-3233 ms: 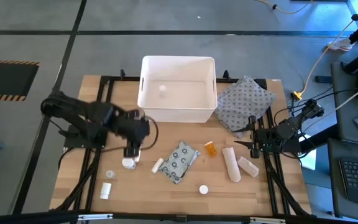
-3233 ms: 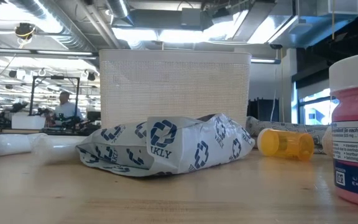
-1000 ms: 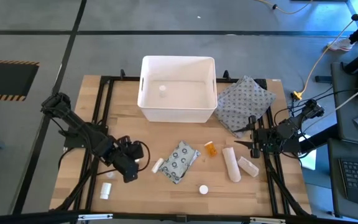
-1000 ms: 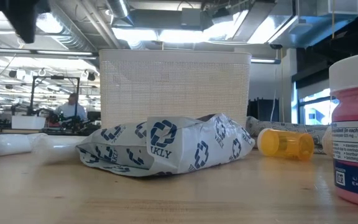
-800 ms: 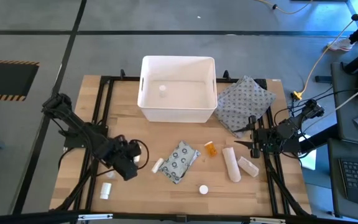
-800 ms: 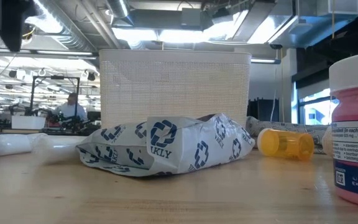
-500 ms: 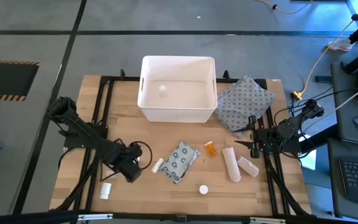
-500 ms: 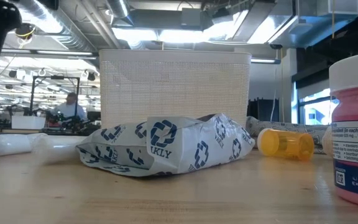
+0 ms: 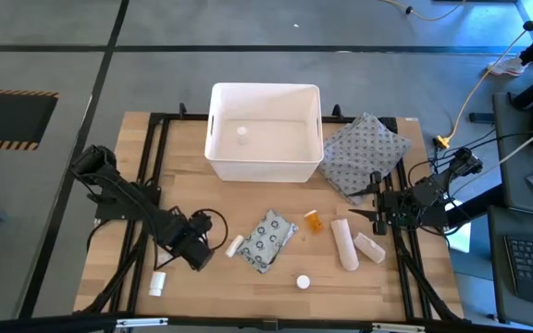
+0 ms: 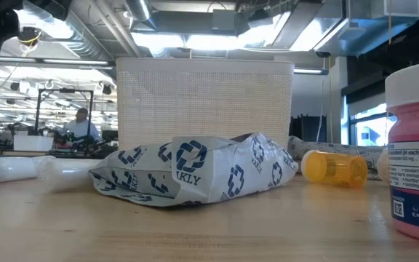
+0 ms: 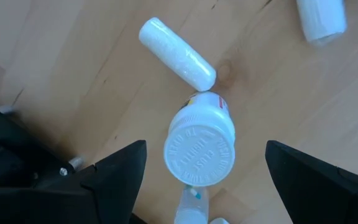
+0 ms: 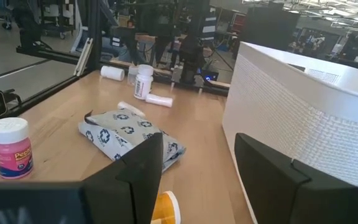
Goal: Pick & place medical supplies in basket/bin
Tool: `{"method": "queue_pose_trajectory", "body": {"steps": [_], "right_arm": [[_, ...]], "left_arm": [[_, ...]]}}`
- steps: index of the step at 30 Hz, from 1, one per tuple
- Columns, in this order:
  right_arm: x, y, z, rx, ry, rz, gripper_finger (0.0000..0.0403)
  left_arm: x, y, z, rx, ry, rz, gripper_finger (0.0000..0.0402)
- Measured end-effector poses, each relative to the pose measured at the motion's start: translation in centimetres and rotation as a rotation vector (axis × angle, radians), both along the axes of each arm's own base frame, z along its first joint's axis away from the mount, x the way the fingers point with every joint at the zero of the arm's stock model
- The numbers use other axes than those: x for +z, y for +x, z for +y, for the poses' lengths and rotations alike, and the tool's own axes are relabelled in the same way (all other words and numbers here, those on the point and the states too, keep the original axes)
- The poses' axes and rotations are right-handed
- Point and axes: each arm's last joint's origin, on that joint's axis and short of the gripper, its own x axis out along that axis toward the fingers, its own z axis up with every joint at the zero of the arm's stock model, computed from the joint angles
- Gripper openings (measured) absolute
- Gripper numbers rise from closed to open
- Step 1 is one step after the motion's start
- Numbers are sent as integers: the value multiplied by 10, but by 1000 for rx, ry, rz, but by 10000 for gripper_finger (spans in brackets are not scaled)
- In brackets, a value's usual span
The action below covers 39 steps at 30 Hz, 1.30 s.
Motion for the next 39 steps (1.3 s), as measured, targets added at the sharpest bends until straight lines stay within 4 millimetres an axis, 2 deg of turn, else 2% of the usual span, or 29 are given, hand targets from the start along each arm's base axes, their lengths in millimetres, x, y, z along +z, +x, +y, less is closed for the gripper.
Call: {"method": "queue_pose_trajectory", "body": {"steps": [5, 12, 24, 29, 39], "right_arm": [[0, 0, 0, 0, 1, -1, 201], [0, 0, 0, 0, 1, -1, 201], [0, 0, 0, 0, 1, -1, 201], [0, 0, 0, 0, 1, -1, 201], [0, 0, 0, 0, -3, -1, 201]], "left_arm": [[-2, -1, 1, 12, 2, 0, 322], [-27, -13, 7, 73, 5, 107, 322], [-39, -12, 4, 56, -64, 91, 319], [-39, -12, 4, 48, -66, 94, 292], [-37, -9, 7, -36, -54, 89, 207]]}}
